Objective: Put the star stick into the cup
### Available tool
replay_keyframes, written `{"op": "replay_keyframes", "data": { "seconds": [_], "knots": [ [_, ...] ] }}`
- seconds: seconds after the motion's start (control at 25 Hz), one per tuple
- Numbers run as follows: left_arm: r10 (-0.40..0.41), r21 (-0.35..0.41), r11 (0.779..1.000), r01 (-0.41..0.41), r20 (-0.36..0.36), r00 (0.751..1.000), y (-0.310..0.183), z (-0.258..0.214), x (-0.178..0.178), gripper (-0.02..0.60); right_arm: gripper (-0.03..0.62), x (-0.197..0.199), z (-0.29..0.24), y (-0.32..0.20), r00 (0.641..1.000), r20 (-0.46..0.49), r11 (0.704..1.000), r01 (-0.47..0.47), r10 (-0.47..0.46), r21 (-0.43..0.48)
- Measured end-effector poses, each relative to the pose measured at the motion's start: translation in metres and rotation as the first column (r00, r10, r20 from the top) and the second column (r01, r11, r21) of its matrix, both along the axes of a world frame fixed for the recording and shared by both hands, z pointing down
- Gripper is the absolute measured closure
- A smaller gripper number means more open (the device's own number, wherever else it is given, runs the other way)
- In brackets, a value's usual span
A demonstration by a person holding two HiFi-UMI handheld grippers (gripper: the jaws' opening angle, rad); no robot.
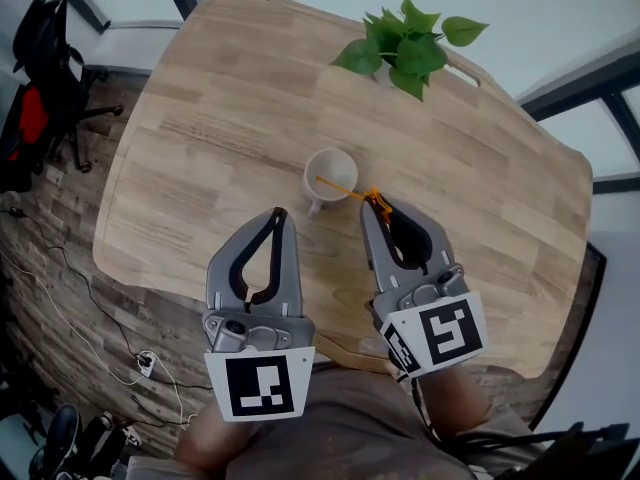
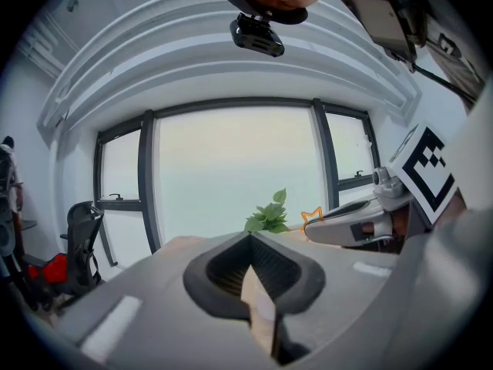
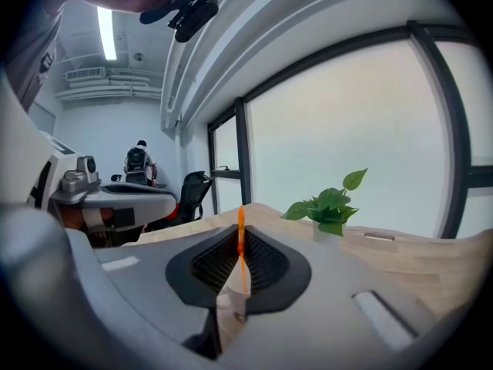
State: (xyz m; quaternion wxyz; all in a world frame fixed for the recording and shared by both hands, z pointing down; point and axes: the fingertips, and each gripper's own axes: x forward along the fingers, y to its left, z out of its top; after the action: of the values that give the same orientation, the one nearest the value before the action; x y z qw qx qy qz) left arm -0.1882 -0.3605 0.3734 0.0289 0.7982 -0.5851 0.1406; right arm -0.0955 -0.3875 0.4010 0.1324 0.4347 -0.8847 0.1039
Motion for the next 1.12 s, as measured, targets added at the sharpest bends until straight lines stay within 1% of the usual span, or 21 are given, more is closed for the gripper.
{"op": "replay_keyframes", "data": {
  "seconds": [0.16, 0.32, 0.48, 0.64, 0.88, 1.0, 1.12],
  "knots": [
    [-0.01, -0.028, 1.0, 0.01, -0.016, 1.0, 0.0, 0.01, -0.005, 0.581, 0.546, -0.003, 0.006, -0.002, 1.0, 0.006, 1.0, -0.004, 0.004, -0.004],
    [-0.015, -0.043, 0.999, 0.014, -0.015, 1.0, 0.0, 0.016, -0.009, 0.581, 0.543, -0.004, 0.008, -0.005, 1.0, -0.002, 1.0, -0.008, 0.008, 0.004],
    [-0.02, -0.036, 0.999, 0.02, -0.013, 1.0, -0.002, 0.013, -0.011, 0.58, 0.521, -0.003, 0.015, -0.004, 1.0, -0.021, 1.0, -0.003, 0.003, -0.008],
    [-0.027, -0.028, 0.999, 0.026, -0.015, 1.0, -0.001, 0.01, -0.009, 0.581, 0.497, -0.001, 0.013, -0.001, 1.0, -0.019, 1.0, -0.001, 0.001, 0.004],
    [-0.018, 0.001, 1.0, 0.018, 0.0, 1.0, 0.008, -0.004, 0.001, 0.581, 0.494, 0.008, -0.003, 0.007, 1.0, -0.003, 0.999, -0.007, 0.007, 0.04],
    [-0.018, 0.03, 0.999, 0.017, 0.008, 1.0, 0.013, -0.017, 0.007, 0.581, 0.493, 0.015, -0.016, 0.013, 1.0, 0.009, 0.998, -0.012, 0.012, 0.069],
    [-0.023, 0.065, 0.998, 0.023, 0.001, 1.0, 0.022, -0.034, 0.016, 0.581, 0.493, 0.023, -0.034, 0.022, 1.0, 0.024, 0.994, -0.018, 0.016, 0.109]
  ]
}}
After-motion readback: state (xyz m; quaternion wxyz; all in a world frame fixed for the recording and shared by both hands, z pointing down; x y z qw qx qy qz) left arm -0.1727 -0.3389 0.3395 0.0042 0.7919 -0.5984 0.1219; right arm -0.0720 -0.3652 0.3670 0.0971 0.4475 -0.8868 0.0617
